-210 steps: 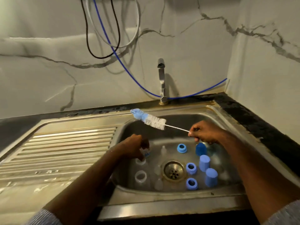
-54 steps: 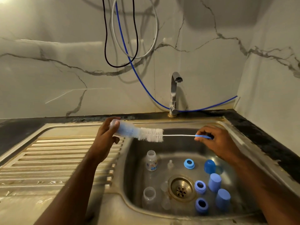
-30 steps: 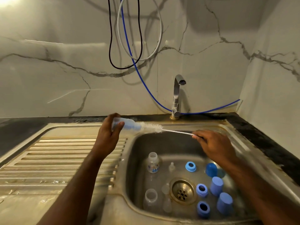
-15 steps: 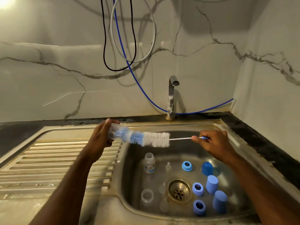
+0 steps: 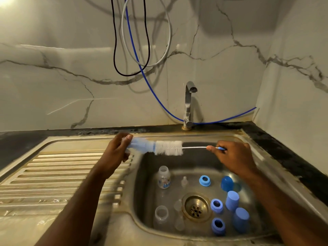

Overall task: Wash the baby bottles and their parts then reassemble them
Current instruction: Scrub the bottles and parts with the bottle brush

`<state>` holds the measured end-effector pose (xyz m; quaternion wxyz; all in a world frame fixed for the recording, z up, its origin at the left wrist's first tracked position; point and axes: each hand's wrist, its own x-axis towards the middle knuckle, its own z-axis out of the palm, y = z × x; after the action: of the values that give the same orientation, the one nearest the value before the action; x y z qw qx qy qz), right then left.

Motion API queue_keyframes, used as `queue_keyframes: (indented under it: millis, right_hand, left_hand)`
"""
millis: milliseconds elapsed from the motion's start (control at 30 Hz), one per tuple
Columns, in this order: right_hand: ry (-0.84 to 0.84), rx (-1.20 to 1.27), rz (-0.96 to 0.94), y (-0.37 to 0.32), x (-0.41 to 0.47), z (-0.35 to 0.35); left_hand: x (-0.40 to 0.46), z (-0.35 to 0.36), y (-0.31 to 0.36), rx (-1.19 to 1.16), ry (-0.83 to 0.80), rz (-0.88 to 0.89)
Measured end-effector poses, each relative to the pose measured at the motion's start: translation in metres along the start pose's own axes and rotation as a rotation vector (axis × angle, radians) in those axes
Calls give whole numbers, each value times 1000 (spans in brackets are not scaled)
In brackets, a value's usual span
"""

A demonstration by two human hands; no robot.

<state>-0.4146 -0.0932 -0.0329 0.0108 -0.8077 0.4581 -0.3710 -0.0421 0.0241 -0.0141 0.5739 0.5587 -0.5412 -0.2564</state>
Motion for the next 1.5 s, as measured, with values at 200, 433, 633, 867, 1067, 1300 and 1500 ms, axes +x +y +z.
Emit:
queue_keyframes:
  millis: [200, 433, 633, 867, 1067, 1300, 1500]
  right_hand:
    - [-116, 29, 71, 17, 1, -9]
    - [-416, 64, 132, 18, 1, 7]
    - [-614, 232, 370, 11, 2, 7]
    - [-664, 338, 498, 8, -4, -2]
    - [-421, 529, 264, -19, -9, 14]
    - [-421, 447, 106, -40, -19, 7]
    - [-487, 120, 98, -53, -18, 8]
  left_hand:
    - [-2, -4, -1, -97, 200, 11]
    - [0, 9, -9, 338, 361, 73]
    - [6, 6, -22, -7, 365, 73]
    - [10, -18, -28, -355, 594, -117]
    - [3, 39, -11, -154, 311, -199]
    - [-16, 66, 7, -268, 197, -270]
    - [-17, 73, 1, -314, 100, -294]
